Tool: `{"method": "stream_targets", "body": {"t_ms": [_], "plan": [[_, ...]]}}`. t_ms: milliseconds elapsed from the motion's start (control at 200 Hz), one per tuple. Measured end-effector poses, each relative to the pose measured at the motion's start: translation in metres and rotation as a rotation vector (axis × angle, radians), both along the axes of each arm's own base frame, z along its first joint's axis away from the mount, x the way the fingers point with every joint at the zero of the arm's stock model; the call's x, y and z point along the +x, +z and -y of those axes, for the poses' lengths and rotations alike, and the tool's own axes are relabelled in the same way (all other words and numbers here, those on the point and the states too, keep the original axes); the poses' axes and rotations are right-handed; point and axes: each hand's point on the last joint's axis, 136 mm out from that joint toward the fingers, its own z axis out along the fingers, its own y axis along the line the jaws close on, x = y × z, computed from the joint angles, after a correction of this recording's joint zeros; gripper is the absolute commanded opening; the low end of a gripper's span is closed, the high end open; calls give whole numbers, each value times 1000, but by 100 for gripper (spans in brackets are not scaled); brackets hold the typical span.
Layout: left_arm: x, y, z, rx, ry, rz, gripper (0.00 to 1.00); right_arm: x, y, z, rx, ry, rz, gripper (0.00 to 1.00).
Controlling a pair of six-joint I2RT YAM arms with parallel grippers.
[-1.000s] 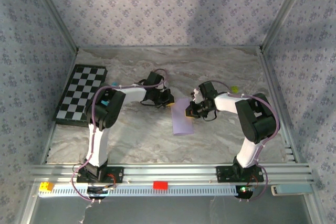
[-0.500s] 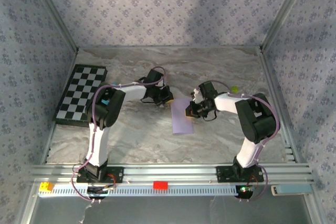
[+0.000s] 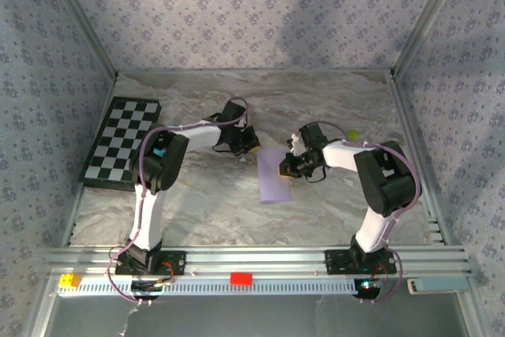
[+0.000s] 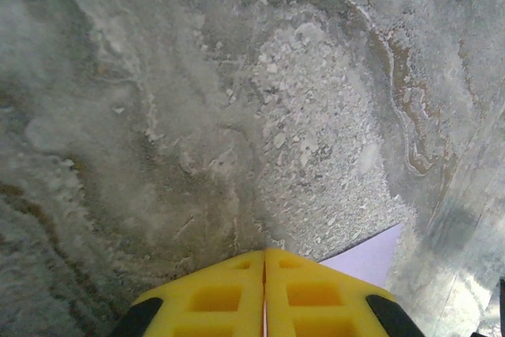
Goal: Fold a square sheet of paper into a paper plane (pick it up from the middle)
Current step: First fold the square sheet of paper in half at the center of the table.
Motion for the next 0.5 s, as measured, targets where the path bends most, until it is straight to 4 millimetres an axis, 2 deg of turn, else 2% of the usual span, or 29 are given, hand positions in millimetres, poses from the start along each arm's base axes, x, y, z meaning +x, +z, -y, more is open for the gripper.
{"method": "stream_targets", "body": {"t_ms": [350, 500], "plan": [[11, 5, -9, 79, 34, 48, 15, -1, 0, 1, -4, -1, -4, 0], [0, 26, -6, 77, -2, 87, 15, -1, 0, 1, -4, -1, -4, 0]]}}
